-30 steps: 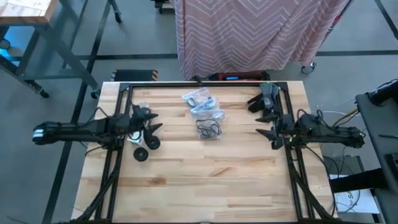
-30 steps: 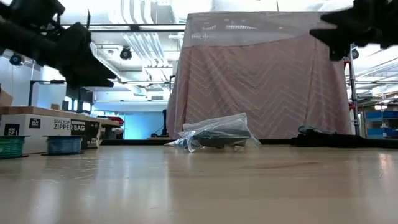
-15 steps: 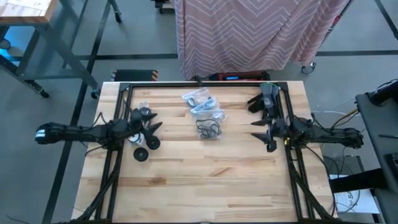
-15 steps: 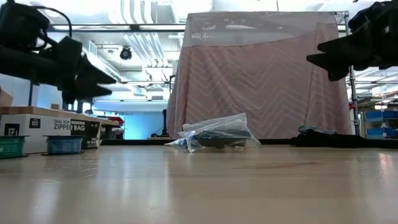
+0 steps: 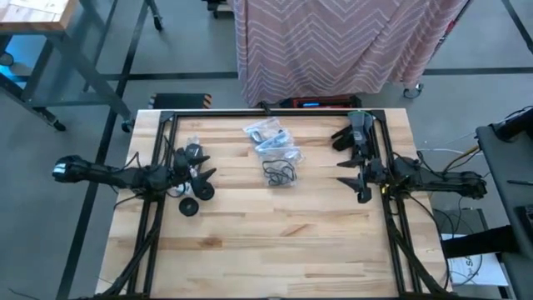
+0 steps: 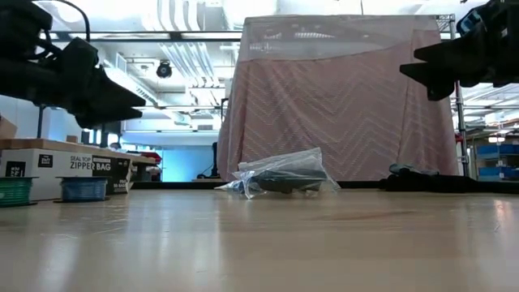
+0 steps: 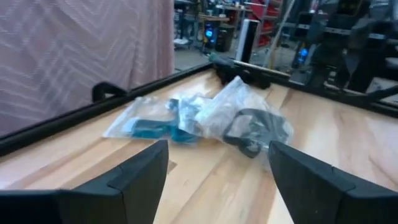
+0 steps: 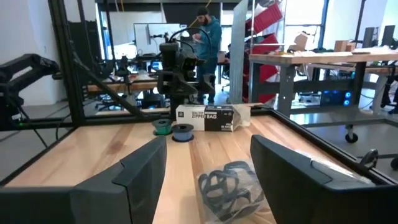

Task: Sort rubber bands
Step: Return to Home Position

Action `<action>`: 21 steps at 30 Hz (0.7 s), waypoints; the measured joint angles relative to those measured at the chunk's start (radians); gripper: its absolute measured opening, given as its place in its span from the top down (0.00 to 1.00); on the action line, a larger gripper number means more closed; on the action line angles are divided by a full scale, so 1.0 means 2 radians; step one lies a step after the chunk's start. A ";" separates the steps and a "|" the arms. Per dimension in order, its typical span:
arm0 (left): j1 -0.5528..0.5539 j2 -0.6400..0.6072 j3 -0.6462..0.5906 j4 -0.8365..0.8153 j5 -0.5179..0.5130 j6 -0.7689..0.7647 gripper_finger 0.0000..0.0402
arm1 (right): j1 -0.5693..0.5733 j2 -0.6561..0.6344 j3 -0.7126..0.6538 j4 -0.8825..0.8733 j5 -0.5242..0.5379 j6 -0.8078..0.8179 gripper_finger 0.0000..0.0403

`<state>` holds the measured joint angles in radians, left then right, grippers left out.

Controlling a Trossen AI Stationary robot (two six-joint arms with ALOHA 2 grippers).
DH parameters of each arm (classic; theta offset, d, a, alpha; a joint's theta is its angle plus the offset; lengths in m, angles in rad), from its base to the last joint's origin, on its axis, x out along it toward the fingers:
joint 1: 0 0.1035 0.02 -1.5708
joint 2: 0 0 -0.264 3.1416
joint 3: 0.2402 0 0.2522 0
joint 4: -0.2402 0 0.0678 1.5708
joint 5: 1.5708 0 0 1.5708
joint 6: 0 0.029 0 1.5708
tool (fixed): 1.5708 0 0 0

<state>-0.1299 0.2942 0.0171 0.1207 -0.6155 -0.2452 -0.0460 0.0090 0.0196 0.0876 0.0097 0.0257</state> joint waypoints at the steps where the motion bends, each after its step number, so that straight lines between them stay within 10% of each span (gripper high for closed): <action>1: 0.000 -0.006 0.002 -0.010 0.006 -0.002 0.34 | 0.000 0.000 0.000 0.000 0.000 0.000 0.43; 21: 0.047 -0.143 -0.004 -0.016 0.221 0.058 0.29 | 0.000 0.007 0.000 -0.044 0.008 0.069 0.45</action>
<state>-0.0364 0.0076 0.0097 0.0893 -0.1741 -0.1288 -0.0460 0.0221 0.0204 -0.0014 0.0254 0.1643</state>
